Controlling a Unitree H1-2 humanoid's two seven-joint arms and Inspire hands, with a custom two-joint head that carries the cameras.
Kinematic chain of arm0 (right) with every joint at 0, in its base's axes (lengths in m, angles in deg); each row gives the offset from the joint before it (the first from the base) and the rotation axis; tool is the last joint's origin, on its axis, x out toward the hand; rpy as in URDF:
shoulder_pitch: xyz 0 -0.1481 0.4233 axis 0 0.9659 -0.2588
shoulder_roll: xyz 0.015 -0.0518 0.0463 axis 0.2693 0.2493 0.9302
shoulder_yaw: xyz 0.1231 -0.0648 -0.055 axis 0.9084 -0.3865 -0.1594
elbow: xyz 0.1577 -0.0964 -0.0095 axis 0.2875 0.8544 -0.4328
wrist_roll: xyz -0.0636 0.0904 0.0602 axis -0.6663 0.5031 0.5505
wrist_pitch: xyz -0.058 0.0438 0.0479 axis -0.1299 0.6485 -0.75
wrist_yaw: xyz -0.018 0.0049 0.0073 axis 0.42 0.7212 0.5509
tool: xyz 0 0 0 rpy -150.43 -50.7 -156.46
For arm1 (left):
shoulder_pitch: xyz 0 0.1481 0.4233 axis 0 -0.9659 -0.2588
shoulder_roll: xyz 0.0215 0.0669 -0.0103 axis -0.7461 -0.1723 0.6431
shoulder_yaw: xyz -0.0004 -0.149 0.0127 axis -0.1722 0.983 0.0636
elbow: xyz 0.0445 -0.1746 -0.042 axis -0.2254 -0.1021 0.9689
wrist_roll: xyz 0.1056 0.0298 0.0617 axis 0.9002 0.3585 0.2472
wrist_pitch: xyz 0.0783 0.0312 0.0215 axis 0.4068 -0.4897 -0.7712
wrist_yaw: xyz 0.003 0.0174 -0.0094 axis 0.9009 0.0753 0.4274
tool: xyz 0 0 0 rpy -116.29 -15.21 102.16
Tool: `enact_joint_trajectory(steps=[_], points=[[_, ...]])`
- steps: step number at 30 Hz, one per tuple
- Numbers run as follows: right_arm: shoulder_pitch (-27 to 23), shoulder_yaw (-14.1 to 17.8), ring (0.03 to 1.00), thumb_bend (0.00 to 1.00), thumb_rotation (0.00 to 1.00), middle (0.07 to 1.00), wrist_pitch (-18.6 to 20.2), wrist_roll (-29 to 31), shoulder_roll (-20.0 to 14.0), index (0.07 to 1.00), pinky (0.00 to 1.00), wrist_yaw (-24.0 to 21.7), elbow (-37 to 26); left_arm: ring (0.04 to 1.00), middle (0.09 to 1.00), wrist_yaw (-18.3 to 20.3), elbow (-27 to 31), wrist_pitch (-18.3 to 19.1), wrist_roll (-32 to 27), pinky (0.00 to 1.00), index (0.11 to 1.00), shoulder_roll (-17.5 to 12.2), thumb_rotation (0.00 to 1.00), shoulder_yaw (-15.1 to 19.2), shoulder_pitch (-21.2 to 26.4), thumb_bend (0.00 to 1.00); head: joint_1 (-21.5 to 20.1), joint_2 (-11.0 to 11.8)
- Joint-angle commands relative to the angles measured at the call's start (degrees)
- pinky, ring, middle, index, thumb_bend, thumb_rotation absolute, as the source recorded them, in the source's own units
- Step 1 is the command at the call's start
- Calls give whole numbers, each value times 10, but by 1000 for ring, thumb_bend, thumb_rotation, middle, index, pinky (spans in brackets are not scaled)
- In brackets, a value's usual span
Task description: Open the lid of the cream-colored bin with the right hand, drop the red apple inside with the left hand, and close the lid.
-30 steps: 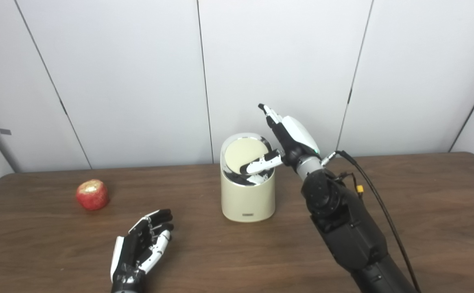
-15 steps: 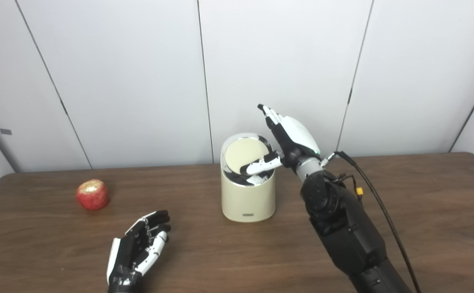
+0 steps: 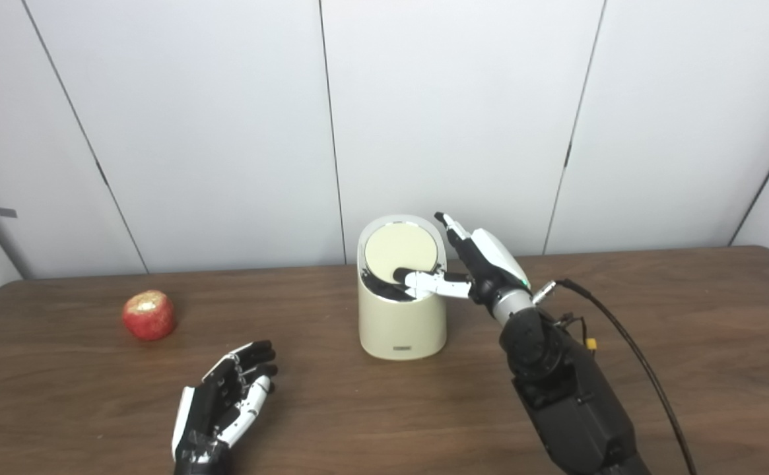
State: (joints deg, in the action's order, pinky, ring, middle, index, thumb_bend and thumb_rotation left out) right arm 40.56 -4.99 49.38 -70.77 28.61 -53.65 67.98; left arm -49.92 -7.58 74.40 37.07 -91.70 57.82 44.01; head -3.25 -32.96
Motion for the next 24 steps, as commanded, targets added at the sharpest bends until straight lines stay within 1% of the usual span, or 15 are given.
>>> enact_joint_trajectory(steps=[1,5,7,10,13,18,22,24], points=[[-14,0,988,829,985,997,-4,9,-8,988,881,2,-26,714,746,-1,12,-10,4,666,734,-2,239,-1,15,277,0,1],[-7,3,981,883,1000,989,-14,28,-14,983,894,9,-35,710,741,-4,11,-11,6,666,728,0,238,-1,15,280,-1,1],[-4,5,981,892,1000,989,-17,37,-15,984,896,13,-38,710,741,-5,10,-13,6,665,728,0,237,-1,15,281,-2,3],[-1,4,969,924,1000,992,-17,46,-18,985,870,16,-41,711,744,-3,8,-14,5,657,730,-2,234,-2,15,281,-1,4],[0,2,963,918,1000,993,-15,50,-19,982,858,19,-43,710,744,-4,7,-14,6,657,729,-2,235,-2,15,278,-1,4],[1,1,974,883,1000,989,-20,56,-20,984,880,25,-44,708,740,-7,7,-14,10,656,724,-1,226,-3,14,278,0,6],[12,7,964,893,1000,979,-48,73,-23,976,866,37,-55,703,737,-7,6,-17,11,653,723,1,207,-4,15,270,2,6],[23,13,953,946,1000,994,-61,87,-24,986,844,42,-69,703,736,-8,5,-18,11,658,720,2,212,-3,15,275,3,6]])
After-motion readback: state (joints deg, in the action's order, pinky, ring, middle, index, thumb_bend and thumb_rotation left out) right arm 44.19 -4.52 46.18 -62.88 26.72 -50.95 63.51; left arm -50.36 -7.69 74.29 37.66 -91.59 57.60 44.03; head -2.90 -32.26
